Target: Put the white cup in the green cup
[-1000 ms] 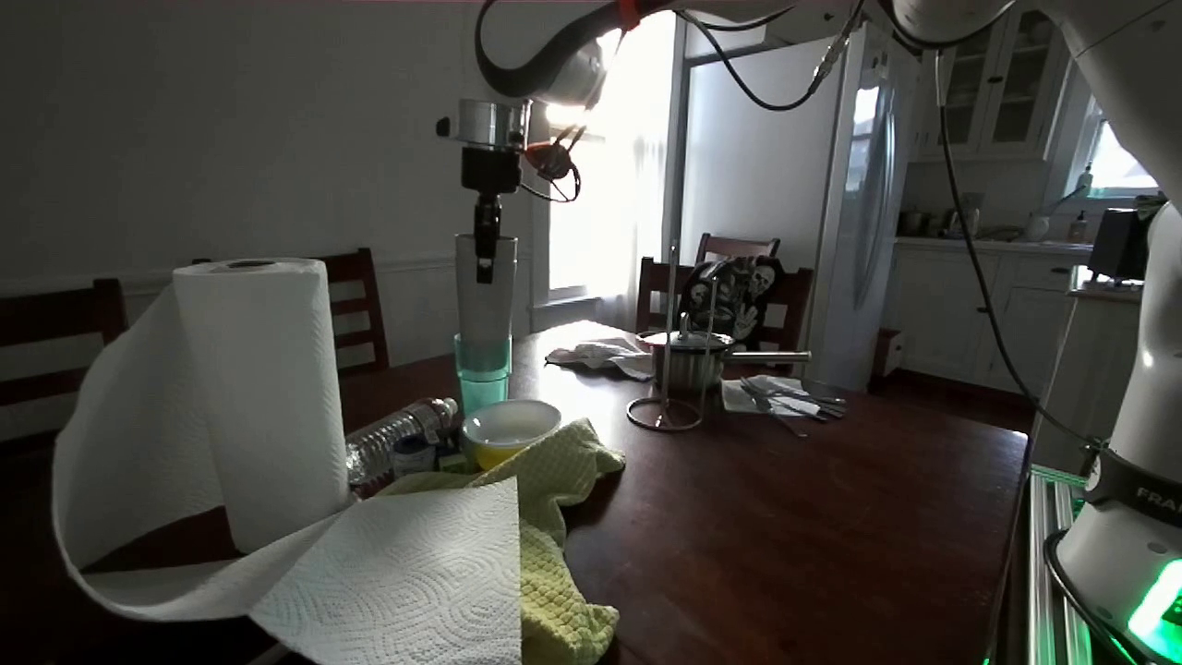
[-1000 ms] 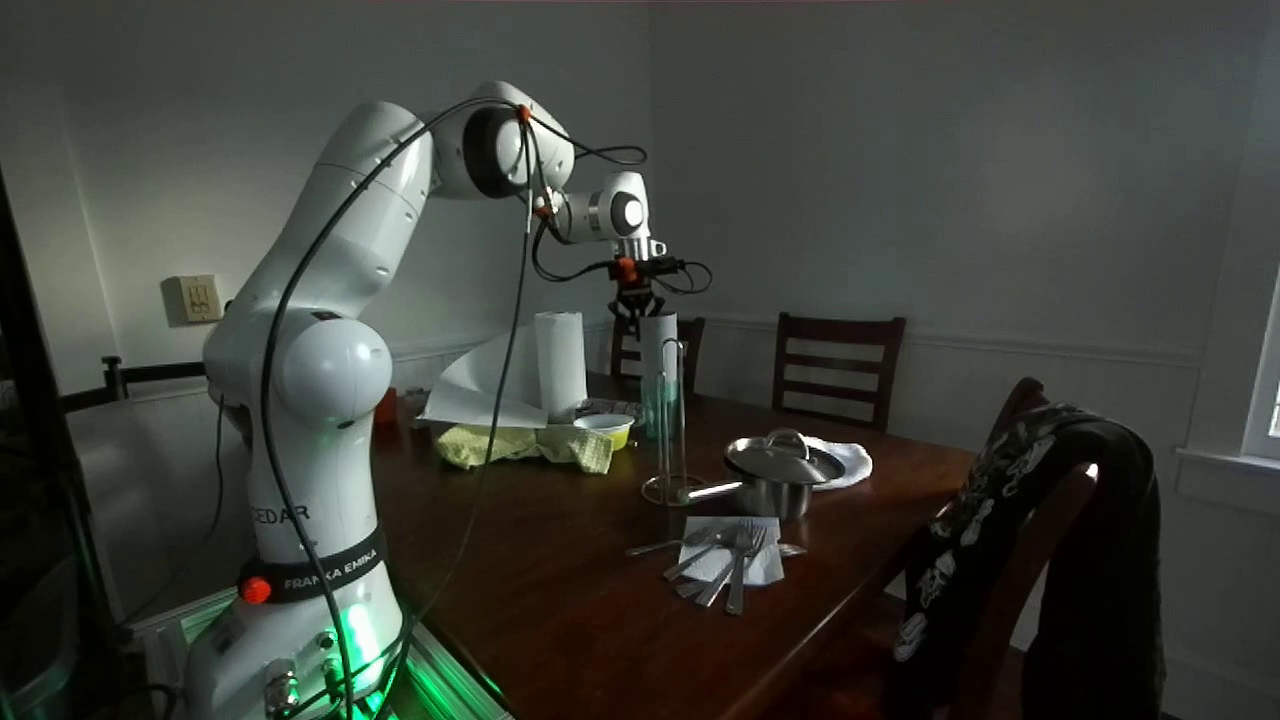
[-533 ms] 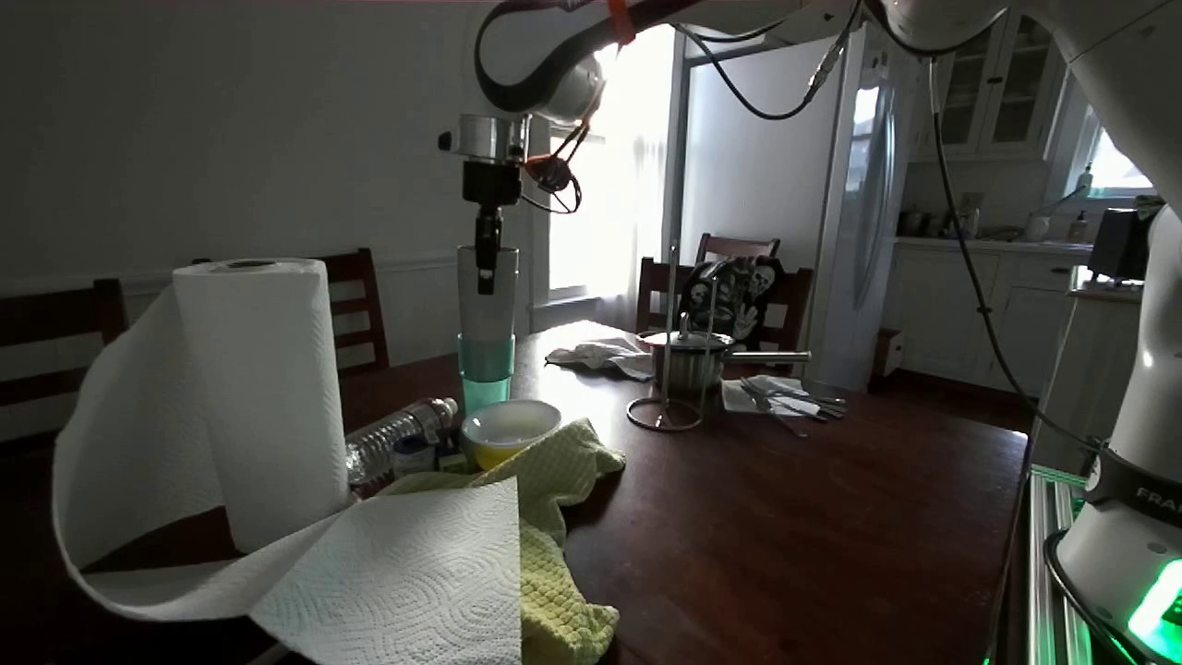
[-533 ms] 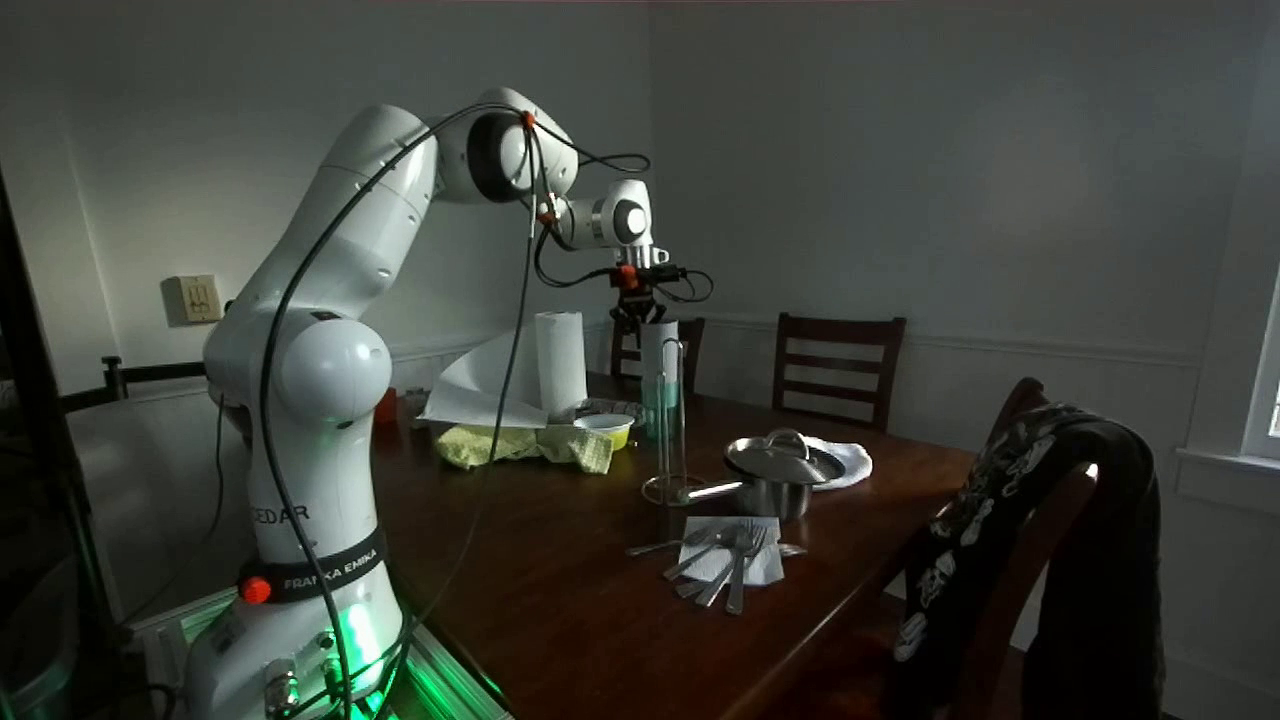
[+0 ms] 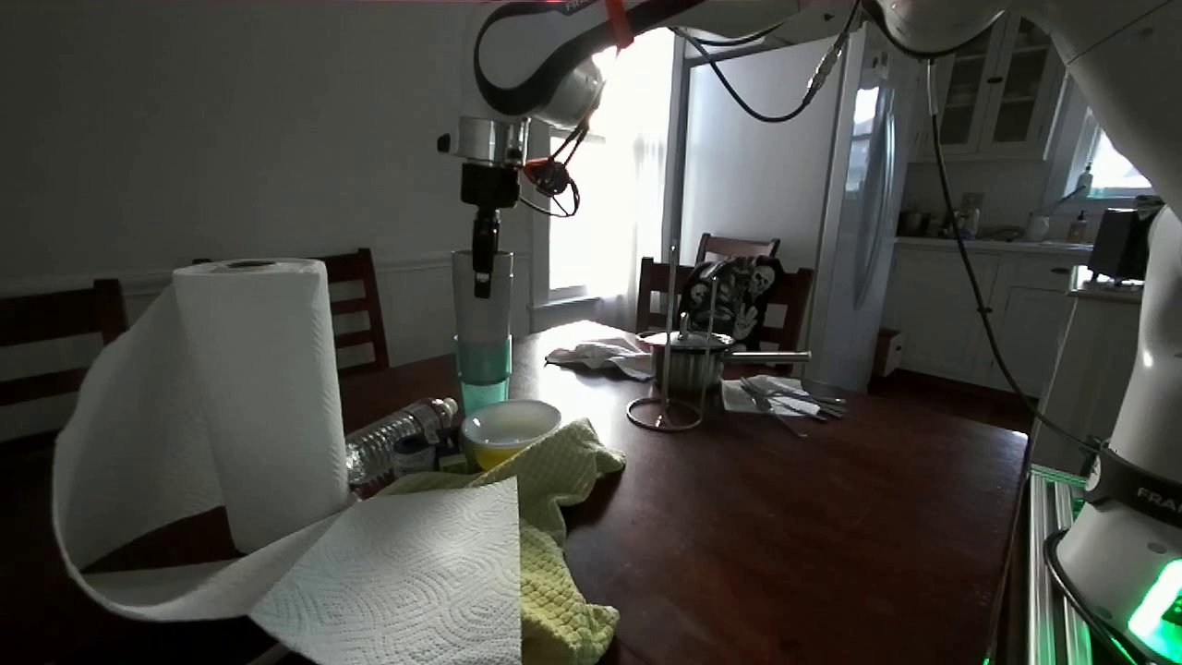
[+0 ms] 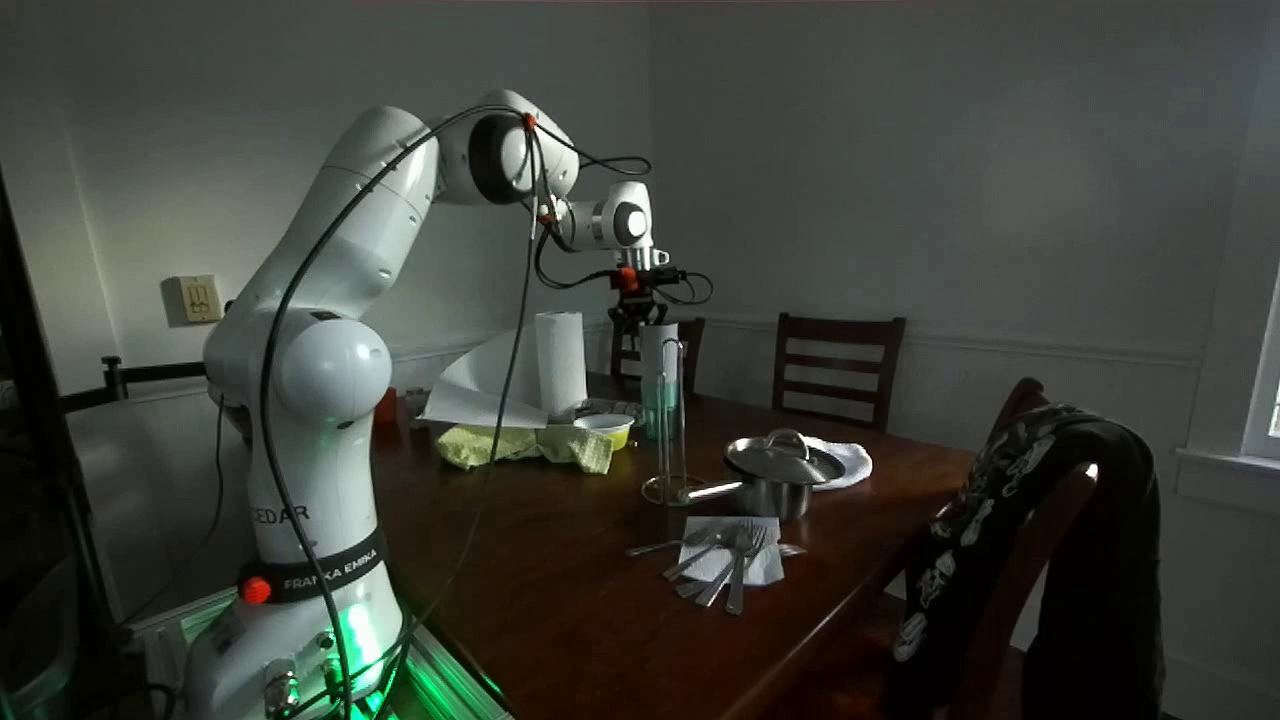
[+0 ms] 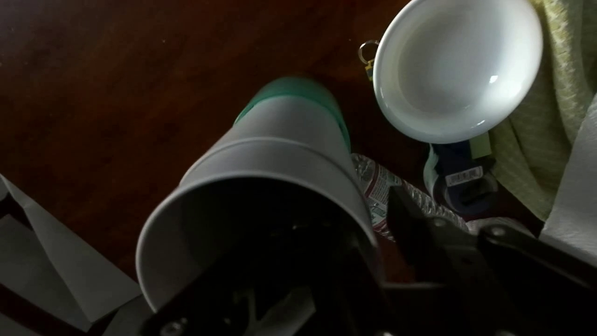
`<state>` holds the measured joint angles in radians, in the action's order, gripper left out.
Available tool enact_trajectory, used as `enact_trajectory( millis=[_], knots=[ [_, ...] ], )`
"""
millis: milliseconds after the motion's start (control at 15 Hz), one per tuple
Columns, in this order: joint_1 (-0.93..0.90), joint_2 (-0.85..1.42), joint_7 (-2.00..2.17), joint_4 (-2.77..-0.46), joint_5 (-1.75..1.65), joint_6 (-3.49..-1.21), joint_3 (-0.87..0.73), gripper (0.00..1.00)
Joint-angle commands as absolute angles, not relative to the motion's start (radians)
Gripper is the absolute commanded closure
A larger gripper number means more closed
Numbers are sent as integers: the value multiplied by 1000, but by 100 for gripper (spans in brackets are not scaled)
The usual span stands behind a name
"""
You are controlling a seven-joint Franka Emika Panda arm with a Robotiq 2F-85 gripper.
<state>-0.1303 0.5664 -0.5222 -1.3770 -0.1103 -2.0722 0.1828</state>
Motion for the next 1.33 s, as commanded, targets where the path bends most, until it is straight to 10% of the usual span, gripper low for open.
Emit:
enact_trajectory(
  millis=[0, 333, 1267],
  knots=[
    [-123, 567, -525, -1370, -90, -2076, 191, 35],
    [-141, 526, -501, -1371, -110, -2038, 185, 1],
    [-112, 208, -345, -1519, -117, -1974, 121, 0]
  ],
)
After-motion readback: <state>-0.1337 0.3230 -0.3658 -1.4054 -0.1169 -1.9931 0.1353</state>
